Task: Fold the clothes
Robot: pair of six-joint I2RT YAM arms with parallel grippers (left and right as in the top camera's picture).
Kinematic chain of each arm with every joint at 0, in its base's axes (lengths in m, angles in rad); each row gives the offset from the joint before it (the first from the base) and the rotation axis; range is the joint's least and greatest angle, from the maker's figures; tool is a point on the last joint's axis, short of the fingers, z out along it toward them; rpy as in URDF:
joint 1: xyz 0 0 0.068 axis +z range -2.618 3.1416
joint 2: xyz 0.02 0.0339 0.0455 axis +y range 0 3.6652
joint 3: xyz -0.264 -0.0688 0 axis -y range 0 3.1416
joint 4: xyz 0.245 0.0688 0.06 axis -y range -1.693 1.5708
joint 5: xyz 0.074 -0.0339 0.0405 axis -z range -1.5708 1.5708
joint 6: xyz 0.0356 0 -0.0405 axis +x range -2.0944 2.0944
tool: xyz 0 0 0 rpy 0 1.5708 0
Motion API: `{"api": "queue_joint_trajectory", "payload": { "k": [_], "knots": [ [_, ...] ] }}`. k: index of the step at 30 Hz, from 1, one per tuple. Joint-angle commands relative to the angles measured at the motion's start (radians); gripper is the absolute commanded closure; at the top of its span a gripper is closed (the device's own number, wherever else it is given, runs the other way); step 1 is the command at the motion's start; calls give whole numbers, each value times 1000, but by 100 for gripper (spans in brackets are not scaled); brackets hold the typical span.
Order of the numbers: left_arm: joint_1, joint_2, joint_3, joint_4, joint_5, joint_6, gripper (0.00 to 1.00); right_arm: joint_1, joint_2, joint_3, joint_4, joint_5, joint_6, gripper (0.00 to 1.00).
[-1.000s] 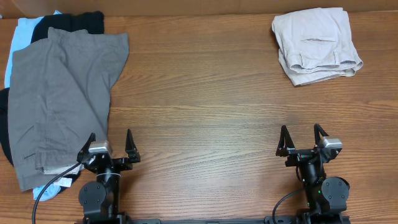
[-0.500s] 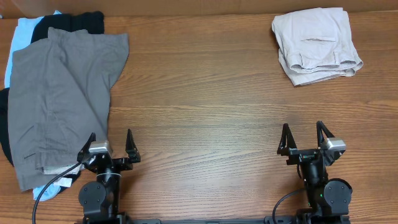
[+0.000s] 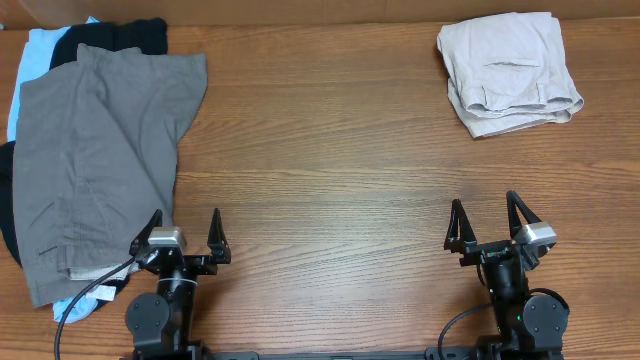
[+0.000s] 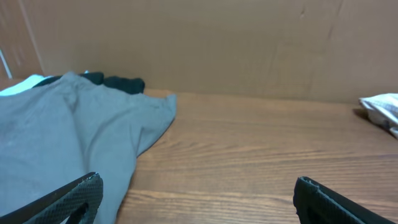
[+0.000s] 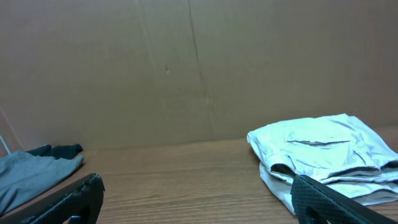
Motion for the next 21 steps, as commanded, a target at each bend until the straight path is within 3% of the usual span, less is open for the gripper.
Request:
{"api": "queue_joint_trajectory", "payload": {
  "k": [1,7,12,21],
  "knots": [
    [10,-8,89,-11,21,9,0,4,-12,63,5,-10,-4,0],
    [10,73,236,-99,18,12,0,4,-11,146,-35,-10,-4,0],
    [10,246,377,-128,23,12,0,4,25,268,-145,-9,-4,0],
    [10,687,840,-473,134,55,0,4,296,567,-389,-9,-4,0]
  ]
}}
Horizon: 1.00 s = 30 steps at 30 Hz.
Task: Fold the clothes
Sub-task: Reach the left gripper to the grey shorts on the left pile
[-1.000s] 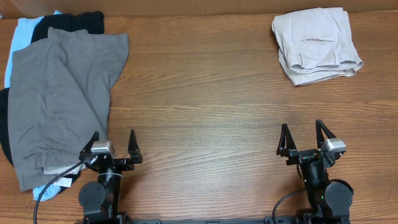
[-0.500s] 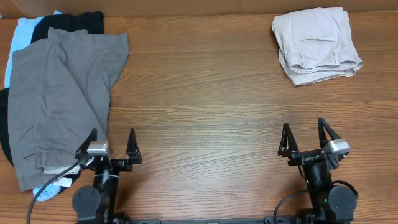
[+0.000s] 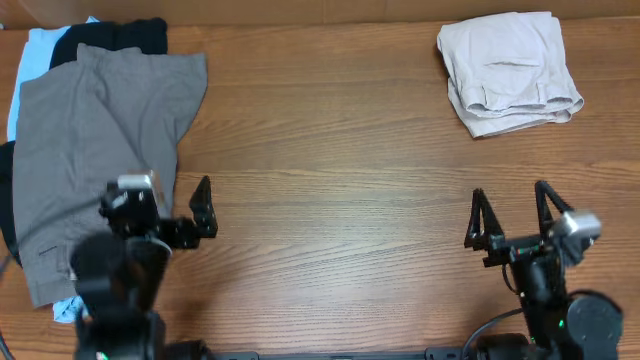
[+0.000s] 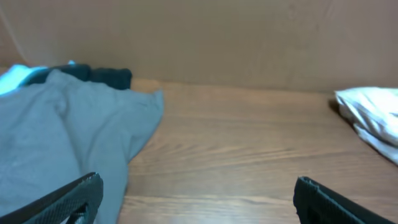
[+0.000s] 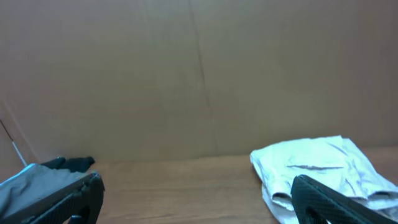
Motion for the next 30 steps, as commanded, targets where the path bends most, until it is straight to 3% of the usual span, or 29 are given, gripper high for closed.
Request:
{"api": "queue_joint_trajectory", "payload": {
  "k": [1,3,7,20,25,30],
  "knots": [
    [10,158,199,-117,68,54,0,4,126,127,-81,-2,-4,0],
    [10,285,349,-268,82,73,0,4,249,224,-201,-2,-4,0],
    [10,459,522,-420,84,94,0,4,458,350,-331,-9,-3,0],
    [26,706,591,-456,60,116,0,4,880,392,-267,-364,-3,0],
    [148,737,591,-517,-88,116,0,4,951,392,-200,-366,-4,0],
    [376,819,591,-478,-178,115,0,4,960,392,-175,-367,-3,0]
  ]
}}
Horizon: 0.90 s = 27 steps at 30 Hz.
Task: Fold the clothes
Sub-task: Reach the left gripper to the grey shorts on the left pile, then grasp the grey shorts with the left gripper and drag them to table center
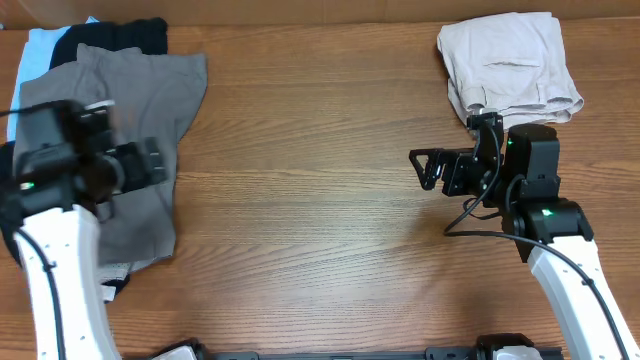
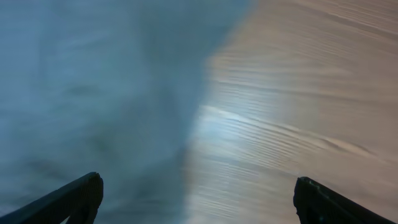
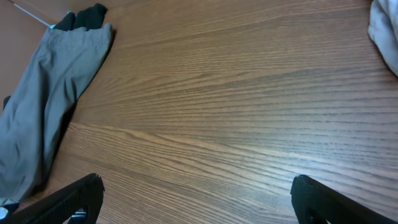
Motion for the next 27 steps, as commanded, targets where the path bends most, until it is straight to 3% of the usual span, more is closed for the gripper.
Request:
{"api": "queue_joint_trajectory", "payload": {
  "k": [1,9,13,18,20,24,27],
  "knots": [
    [166,82,23,57,-81,13,0,4,-3,27,14,-26,-3,0],
    [418,349,29,272,117,19,0,4,-3,27,16,-26,0,0],
    [444,465,33,267,145,74,1,4,-3,27,2,-22,0,0],
    [422,502,33,272,145,117,13,4,-3,27,-1,-22,-1,0],
    [412,502,38,279,137,116,24,4,-3,27,-1,-22,0,1],
    [400,502,43,267,103,116,75,4,-3,27,-1,-22,0,4],
    [397,502,43,251,104,104,96,4,-3,27,-1,-22,0,6]
  ]
}}
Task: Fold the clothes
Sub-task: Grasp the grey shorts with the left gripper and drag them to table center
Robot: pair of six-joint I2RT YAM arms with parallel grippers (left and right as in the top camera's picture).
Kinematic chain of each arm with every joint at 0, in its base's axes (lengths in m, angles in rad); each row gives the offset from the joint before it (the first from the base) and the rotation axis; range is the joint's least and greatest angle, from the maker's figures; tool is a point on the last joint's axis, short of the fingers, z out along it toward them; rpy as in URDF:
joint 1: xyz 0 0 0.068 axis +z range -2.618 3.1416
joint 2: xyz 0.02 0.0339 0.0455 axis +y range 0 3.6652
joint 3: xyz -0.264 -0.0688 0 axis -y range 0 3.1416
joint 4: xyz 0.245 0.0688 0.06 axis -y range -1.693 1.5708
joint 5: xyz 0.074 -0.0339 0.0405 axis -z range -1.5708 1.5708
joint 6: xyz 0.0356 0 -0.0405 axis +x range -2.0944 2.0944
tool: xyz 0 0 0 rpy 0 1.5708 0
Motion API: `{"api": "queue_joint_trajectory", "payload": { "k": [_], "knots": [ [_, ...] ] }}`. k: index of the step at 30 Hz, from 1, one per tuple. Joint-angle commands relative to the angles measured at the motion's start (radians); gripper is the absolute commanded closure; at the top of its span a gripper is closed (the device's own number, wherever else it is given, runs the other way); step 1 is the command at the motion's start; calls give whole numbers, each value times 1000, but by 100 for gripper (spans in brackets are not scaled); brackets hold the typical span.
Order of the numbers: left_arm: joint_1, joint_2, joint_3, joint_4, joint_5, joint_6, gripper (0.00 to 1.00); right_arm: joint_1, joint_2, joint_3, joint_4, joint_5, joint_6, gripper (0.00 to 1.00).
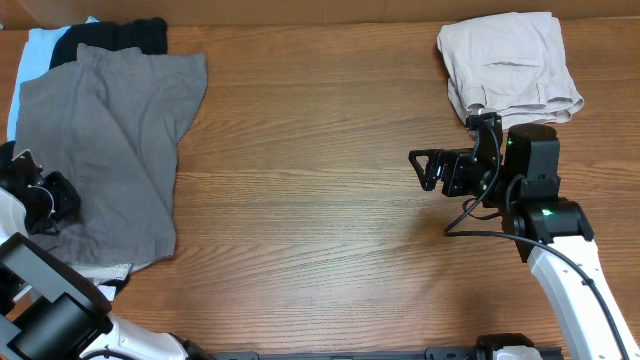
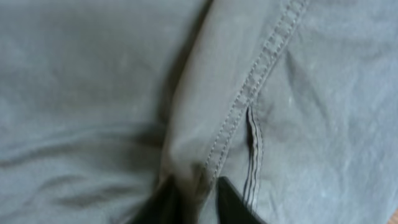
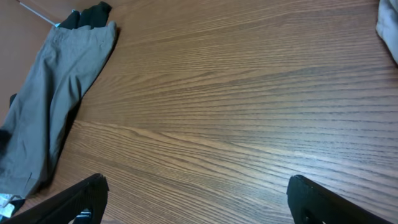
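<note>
Grey shorts lie spread flat on a pile of clothes at the table's left side. My left gripper is at their left edge, near the waistband end. In the left wrist view it is shut on a raised fold of the grey fabric beside a stitched seam. My right gripper hangs open over bare wood at the middle right, with nothing between its fingers. The shorts show far off to its left.
A folded beige garment lies at the back right corner, just behind the right arm. Under the grey shorts are a black garment and a light blue one. The wooden table stretches between the two piles.
My left gripper was open above the shorts' right part; now it is at their left edge, down on the cloth and shut on a fold. The right gripper has barely shifted.
Both grippers stood open at the table's near edge. Then both had lifted a little. Later the left was open over the grey shorts and the right open over the middle right. Now the left is shut on the shorts.
</note>
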Motion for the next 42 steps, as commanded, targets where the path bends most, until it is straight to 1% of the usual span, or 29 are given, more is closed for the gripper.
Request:
{"api": "queue_joint_trajectory", "payload": {
  "k": [1,3,4,7,9,13,16,18,20,21,22,28,32,34,38,42],
  "knots": [
    [-11,-2,25,-15,-5,-5,96,4,-3,27,6,-5,0,7],
    [-20,-3,26,-26,-2,-31,96,4,-3,27,6,-5,0,10],
    [-34,-7,35,-46,24,-45,96,3,-3,27,7,-4,0,13],
    [-82,-27,82,-109,138,-75,96,3,-3,27,16,-5,0,20],
    [-141,-43,127,-148,208,-81,96,3,-7,27,17,-5,0,23],
    [-313,-75,211,-192,227,-81,96,3,-22,31,16,-5,1,25],
    [-469,-83,259,-213,258,-82,96,1,-48,42,10,-5,10,25],
    [-572,-83,268,-196,299,-87,96,-10,-67,58,-4,-5,23,25],
    [-687,-82,268,-168,305,-109,96,-32,-85,83,-32,-5,23,25],
    [-787,-77,268,-142,304,-115,96,-65,-99,112,-69,-5,23,25],
    [-843,-72,268,-124,305,-119,96,-87,-106,127,-92,-5,23,24],
    [-1139,-18,267,-29,301,-126,96,-230,-135,187,-187,-6,23,24],
    [-1290,34,268,28,298,-127,96,-323,-154,200,-204,-8,27,23],
    [-1353,56,268,49,298,-131,96,-370,-166,202,-205,-20,27,20],
    [-1458,77,268,74,297,-130,96,-446,-178,202,-205,-35,27,19],
    [-1530,77,273,82,298,-131,96,-499,-179,202,-205,-36,26,19]
  ]
}}
